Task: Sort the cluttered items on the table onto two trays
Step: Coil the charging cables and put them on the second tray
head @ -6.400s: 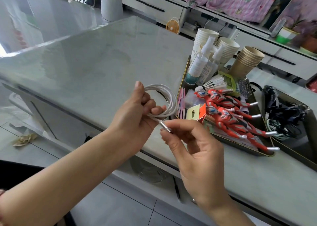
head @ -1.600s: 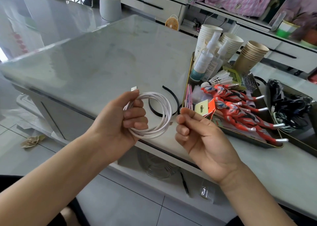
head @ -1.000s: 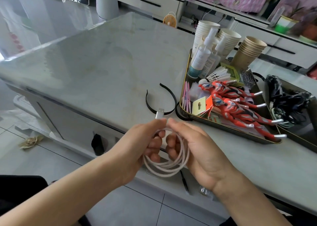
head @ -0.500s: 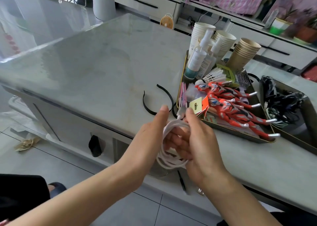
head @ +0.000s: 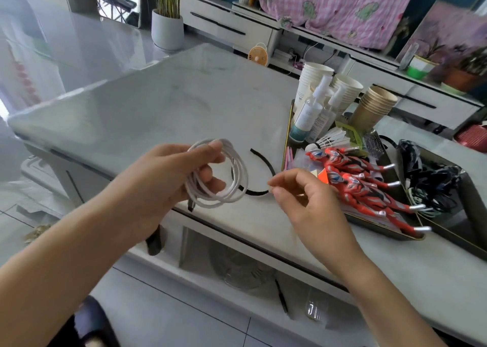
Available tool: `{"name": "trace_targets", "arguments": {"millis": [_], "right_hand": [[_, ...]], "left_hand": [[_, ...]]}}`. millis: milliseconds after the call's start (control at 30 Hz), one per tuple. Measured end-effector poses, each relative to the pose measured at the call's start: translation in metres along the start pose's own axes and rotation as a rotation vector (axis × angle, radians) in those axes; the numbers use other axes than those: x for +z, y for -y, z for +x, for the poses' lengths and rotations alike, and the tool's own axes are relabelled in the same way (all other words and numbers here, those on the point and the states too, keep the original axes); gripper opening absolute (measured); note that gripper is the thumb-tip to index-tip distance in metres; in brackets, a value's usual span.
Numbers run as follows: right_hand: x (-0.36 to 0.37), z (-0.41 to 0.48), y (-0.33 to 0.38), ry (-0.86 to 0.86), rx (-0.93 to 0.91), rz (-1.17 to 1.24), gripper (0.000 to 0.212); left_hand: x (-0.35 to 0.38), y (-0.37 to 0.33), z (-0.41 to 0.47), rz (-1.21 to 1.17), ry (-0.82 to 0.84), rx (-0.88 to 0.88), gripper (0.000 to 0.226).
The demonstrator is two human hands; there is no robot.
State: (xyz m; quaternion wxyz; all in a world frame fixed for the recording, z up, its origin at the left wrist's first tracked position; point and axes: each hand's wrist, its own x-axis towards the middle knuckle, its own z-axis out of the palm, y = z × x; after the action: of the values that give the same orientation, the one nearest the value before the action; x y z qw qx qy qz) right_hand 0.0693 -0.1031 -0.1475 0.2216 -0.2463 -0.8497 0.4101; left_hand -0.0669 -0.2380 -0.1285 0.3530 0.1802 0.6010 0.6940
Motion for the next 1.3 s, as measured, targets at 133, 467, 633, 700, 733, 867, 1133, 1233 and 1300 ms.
{"name": "trace_targets", "arguments": {"millis": [133,467,633,700,733,867,1133,1233,1300], "right_hand": [[0.017,0.015,0.000,0.084,-0.236,-0.596,0.029],[0.028,0.036,-0.006,0.160,-0.245,-0.673,0.016],[-0.024,0.017,0.011,-0.110,-0.150,-0.035,0.010],[-0.048,0.005,0.014,-0.189,-0.132,0.154,0.013],[-0.058,-0.001,0.013,-0.210,-0.110,0.246,0.014],[-0.100,-0.031,-0.006,-0.288,0.000,0.432,0.012],[-0.201,-0.098,-0.073,-0.520,0.225,0.651,0.015],[-0.226,-0.115,-0.083,-0.596,0.262,0.690,0.016],[-0.241,-0.127,-0.088,-0.623,0.257,0.736,0.017]], "left_hand": [[-0.006,0.001,0.003,-0.080,0.026,-0.101,0.015],[0.001,-0.007,0.006,-0.214,0.100,-0.184,0.032],[0.025,-0.012,0.007,-0.197,0.088,-0.075,0.039],[0.039,-0.011,0.007,-0.178,0.081,-0.035,0.036],[0.045,-0.010,0.006,-0.165,0.089,-0.023,0.035],[0.081,0.001,-0.002,-0.033,0.163,-0.012,0.035],[0.191,0.021,-0.027,0.082,0.371,-0.206,0.040],[0.242,0.016,-0.031,0.094,0.472,-0.247,0.040],[0.279,0.017,-0.031,0.103,0.533,-0.249,0.038]]}}
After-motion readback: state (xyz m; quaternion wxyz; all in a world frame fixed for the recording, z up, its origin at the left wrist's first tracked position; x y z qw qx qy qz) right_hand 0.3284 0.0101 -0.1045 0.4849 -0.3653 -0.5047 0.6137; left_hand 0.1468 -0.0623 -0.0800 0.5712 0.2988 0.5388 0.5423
